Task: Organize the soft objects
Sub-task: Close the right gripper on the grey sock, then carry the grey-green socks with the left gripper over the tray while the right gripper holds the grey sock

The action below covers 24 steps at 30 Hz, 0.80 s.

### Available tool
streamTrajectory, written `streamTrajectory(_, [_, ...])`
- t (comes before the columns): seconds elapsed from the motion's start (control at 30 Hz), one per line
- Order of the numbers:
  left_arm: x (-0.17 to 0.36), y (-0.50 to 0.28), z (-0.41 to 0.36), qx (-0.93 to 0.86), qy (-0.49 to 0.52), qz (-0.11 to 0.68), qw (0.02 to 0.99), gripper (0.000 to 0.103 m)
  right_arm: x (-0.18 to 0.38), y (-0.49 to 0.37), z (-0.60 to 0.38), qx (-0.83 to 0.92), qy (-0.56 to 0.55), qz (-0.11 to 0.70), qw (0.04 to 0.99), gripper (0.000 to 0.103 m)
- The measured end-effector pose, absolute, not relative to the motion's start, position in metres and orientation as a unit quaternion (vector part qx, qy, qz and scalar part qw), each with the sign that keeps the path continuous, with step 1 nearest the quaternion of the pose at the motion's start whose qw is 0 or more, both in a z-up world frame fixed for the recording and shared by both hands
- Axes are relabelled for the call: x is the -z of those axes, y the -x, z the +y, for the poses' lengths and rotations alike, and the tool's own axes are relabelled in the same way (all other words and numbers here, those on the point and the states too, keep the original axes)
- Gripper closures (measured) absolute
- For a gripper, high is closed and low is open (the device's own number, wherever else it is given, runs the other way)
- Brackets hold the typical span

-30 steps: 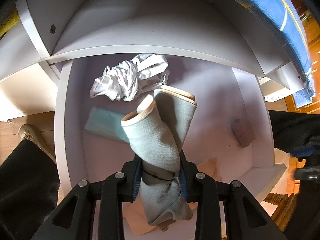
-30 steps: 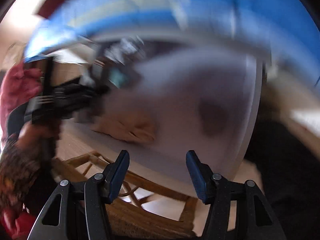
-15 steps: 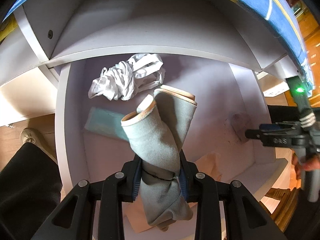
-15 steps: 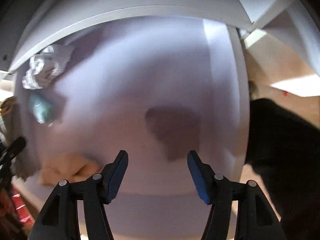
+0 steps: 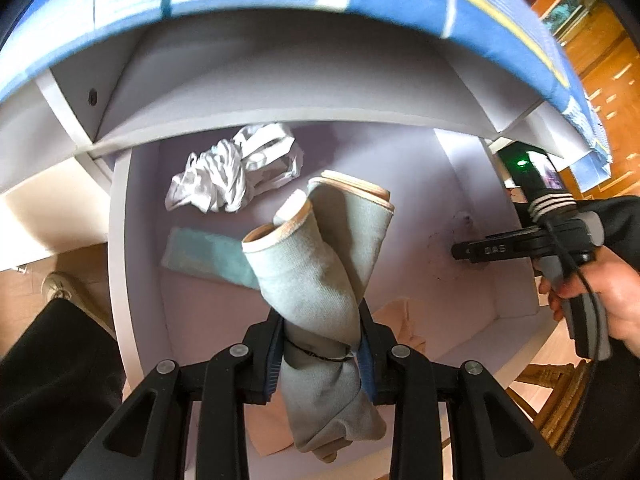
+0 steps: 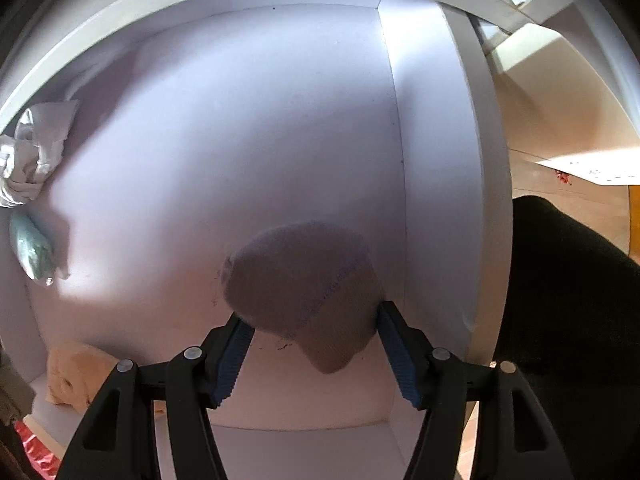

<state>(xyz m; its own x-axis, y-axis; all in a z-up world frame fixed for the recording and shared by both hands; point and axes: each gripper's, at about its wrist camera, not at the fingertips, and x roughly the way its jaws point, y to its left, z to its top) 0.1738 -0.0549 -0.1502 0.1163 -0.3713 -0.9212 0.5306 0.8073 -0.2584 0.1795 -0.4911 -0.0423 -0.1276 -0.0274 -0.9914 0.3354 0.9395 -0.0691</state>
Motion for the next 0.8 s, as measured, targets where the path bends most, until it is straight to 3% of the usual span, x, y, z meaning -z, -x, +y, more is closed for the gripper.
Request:
streamTrajectory(0.4, [0.131, -0.169, -0.059, 0.320, -0.080, 0.555, 0.764, 0.071, 0.045, -0.190, -0.469, 0.111, -0.068, 0.747, 0.652, 0.053])
streamTrajectory(0.8, [0.099, -0.162, -0.067, 0.341, -0.078, 0.510, 0.786, 0.071, 0.042, -0.199, -0.462, 0.075, -0.115, 0.747, 0.650, 0.054])
